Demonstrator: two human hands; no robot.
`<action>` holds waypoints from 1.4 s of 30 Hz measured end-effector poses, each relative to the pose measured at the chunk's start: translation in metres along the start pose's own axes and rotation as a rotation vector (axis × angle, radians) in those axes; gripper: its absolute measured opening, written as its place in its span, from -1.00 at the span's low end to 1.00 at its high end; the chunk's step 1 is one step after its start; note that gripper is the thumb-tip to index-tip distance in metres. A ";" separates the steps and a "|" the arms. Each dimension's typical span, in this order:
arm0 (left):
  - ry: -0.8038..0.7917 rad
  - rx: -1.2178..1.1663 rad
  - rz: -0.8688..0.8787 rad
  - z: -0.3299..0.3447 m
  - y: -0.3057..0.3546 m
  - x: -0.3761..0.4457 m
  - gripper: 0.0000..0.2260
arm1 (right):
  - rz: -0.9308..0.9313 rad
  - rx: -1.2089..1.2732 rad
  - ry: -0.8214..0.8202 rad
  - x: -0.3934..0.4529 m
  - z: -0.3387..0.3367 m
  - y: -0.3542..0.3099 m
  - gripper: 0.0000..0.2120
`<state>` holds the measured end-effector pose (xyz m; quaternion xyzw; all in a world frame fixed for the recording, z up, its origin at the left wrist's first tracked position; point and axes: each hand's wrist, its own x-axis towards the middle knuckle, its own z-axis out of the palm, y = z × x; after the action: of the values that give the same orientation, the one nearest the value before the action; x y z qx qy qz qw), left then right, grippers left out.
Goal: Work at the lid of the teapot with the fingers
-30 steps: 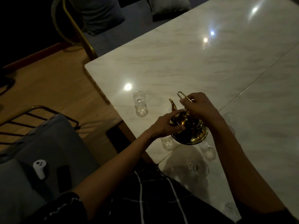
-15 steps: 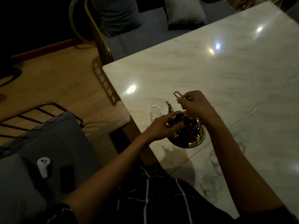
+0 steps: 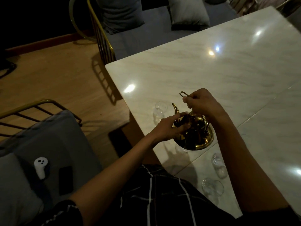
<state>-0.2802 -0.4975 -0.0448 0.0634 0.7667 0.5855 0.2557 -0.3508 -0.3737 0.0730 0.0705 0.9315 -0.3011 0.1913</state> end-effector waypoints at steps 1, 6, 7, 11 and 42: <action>0.000 -0.001 -0.003 0.000 0.001 0.001 -0.36 | 0.001 0.003 0.000 0.000 -0.001 -0.001 -0.70; -0.002 0.003 0.008 0.001 0.002 0.003 -0.46 | 0.007 0.006 -0.014 0.000 -0.005 -0.002 -0.71; -0.002 0.006 0.009 0.002 0.003 0.003 -0.46 | 0.005 0.004 -0.013 0.000 -0.006 -0.002 -0.71; 0.002 0.000 -0.004 0.004 0.008 0.003 -0.40 | -0.010 -0.007 -0.011 -0.002 -0.011 -0.005 -0.71; 0.053 -0.029 0.034 0.018 0.021 0.005 -0.34 | -0.055 -0.057 -0.024 -0.002 -0.029 -0.003 -0.71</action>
<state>-0.2801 -0.4740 -0.0301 0.0571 0.7635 0.6021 0.2264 -0.3590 -0.3594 0.0966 0.0358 0.9389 -0.2804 0.1961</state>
